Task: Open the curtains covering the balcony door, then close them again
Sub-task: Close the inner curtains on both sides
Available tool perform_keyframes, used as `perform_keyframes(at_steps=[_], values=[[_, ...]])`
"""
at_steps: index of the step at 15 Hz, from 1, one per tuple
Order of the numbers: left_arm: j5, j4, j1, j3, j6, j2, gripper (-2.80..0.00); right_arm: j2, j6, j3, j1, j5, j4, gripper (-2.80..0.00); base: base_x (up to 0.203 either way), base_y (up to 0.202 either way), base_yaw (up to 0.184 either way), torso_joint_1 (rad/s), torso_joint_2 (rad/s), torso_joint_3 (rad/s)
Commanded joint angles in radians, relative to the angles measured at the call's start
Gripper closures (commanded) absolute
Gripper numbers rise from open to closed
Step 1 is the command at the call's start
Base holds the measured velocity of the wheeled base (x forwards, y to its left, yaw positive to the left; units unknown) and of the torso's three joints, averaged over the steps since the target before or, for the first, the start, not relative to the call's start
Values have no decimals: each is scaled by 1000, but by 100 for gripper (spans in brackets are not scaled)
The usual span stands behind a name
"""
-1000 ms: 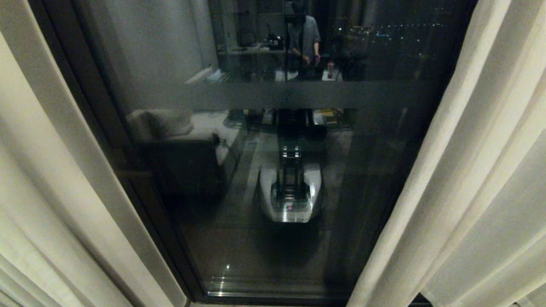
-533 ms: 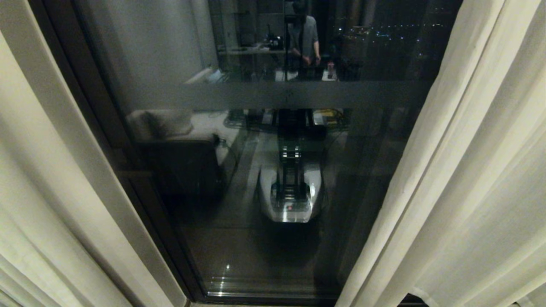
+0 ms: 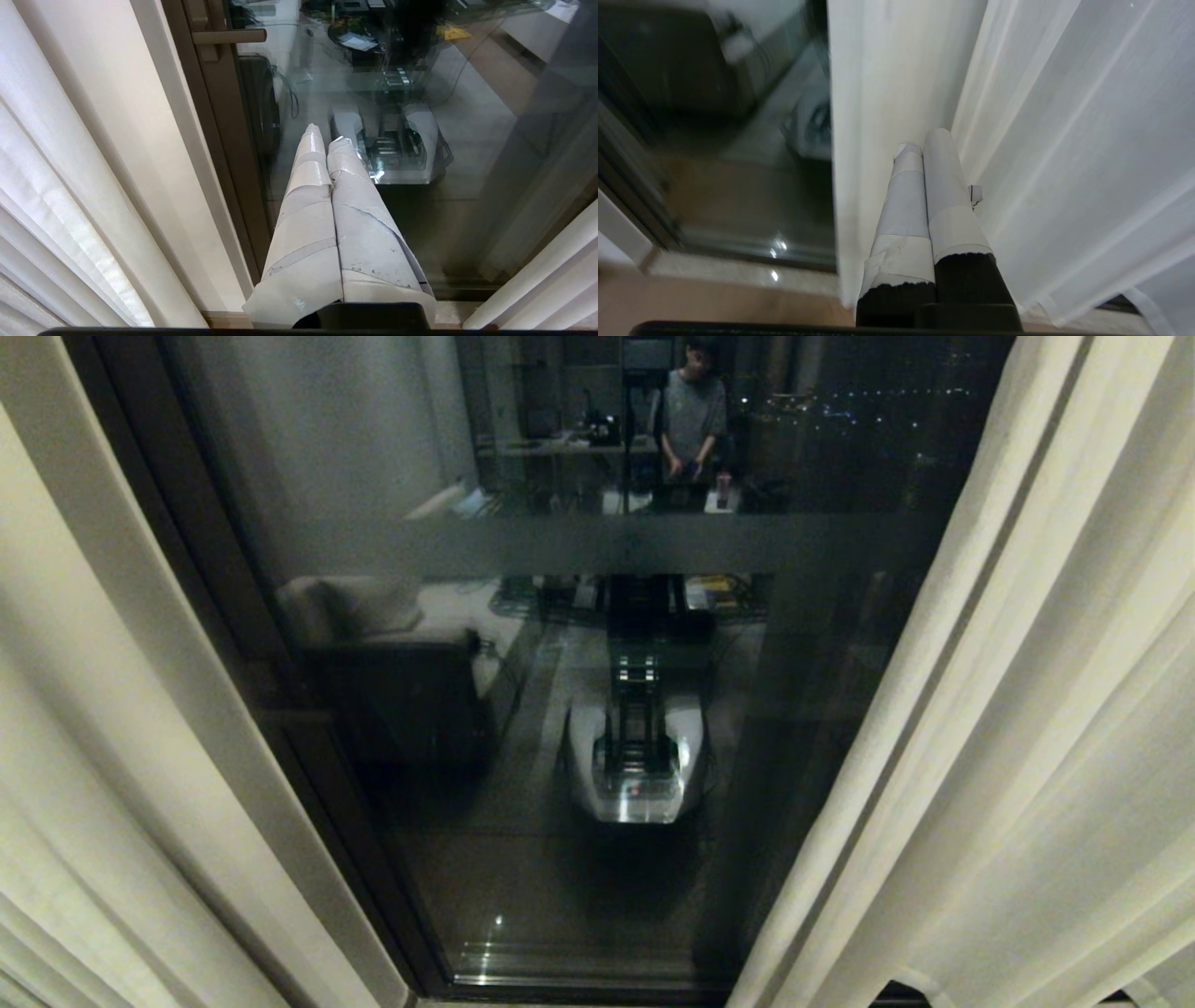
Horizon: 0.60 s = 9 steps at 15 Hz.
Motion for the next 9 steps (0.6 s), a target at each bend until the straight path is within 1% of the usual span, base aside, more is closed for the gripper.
perform_keyframes(at_steps=[1, 9], values=[[0, 0, 0, 0, 0, 0, 0, -38, 18, 1, 2, -1, 0, 0, 0, 0, 0, 0, 0, 0], [0, 0, 0, 0, 0, 0, 0, -39, 21, 1, 2, -1, -1, 0, 0, 0, 0, 0, 0, 0]])
